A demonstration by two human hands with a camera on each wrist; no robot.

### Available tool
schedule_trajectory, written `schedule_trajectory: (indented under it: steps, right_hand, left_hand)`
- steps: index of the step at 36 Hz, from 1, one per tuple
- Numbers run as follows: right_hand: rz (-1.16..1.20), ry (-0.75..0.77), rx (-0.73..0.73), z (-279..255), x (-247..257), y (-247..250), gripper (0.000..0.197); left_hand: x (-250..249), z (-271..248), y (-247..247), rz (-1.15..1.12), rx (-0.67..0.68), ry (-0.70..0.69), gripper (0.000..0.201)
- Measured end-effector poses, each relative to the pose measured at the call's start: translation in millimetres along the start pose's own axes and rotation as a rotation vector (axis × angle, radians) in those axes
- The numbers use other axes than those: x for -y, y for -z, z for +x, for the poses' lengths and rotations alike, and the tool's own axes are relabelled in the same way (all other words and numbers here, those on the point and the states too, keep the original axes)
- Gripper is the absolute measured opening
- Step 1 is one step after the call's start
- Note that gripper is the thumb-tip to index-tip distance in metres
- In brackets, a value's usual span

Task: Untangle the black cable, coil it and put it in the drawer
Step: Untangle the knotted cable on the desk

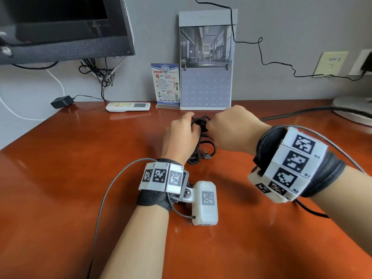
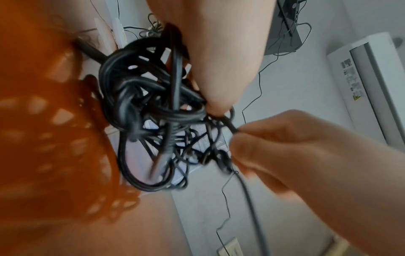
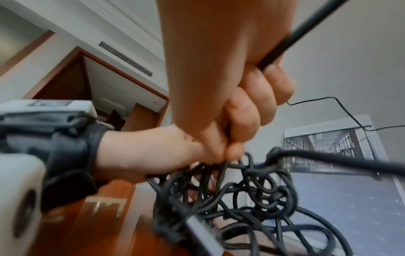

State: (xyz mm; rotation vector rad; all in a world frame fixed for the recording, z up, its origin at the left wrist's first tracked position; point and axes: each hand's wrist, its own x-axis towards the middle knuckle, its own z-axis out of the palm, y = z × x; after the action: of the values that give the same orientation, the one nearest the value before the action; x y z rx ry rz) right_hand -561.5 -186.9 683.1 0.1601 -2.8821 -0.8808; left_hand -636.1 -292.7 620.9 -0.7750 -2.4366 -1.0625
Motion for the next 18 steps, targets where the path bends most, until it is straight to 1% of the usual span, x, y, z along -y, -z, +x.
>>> schedule_trajectory:
  steps: [1,3,4,5,6,7,8,9,10,12,14,16,18]
  right_hand:
    - [-0.014,0.043,-0.001,-5,0,0,0.021]
    - [-0.015,0.142,0.004,-17,5,-5,0.023]
    - [-0.015,0.161,0.078,-24,9,-5,0.028]
    - [0.011,0.150,0.102,-32,10,-4,0.036]
    - [0.041,0.129,0.064,-35,9,-7,0.038]
    - [0.071,0.111,0.060,-34,7,-14,0.034]
    - [0.087,0.078,0.004,-34,4,-21,0.024]
    - [0.111,0.016,-0.012,-33,-2,-26,0.018]
    - [0.148,-0.022,-0.020,-33,-6,-25,0.018]
    - [0.211,-0.081,-0.039,-32,-14,-24,0.026]
    - [0.253,-0.126,-0.063,-29,-21,-25,0.027]
    - [0.224,-0.174,-0.099,-25,-31,-27,0.025]
    - [0.167,-0.268,-0.166,-18,-48,-31,0.025]
  left_hand:
    - [3,1,1,0.005,-0.026,0.007,0.031]
    - [15,8,6,-0.006,-0.112,0.079,0.025]
    - [22,11,9,-0.005,-0.144,0.111,0.022]
    - [28,13,10,0.001,-0.158,0.121,0.021]
    - [32,14,11,0.009,-0.159,0.118,0.019]
    - [34,14,13,0.016,-0.155,0.109,0.018]
    - [33,14,12,0.011,-0.152,0.097,0.018]
    - [32,13,10,-0.007,-0.148,0.090,0.017]
    - [31,12,9,-0.028,-0.145,0.085,0.017]
    - [30,10,7,-0.063,-0.141,0.084,0.017]
    - [30,8,7,-0.110,-0.150,0.104,0.016]
    - [30,7,7,-0.170,-0.173,0.130,0.016]
    - [29,6,7,-0.228,-0.184,0.157,0.019]
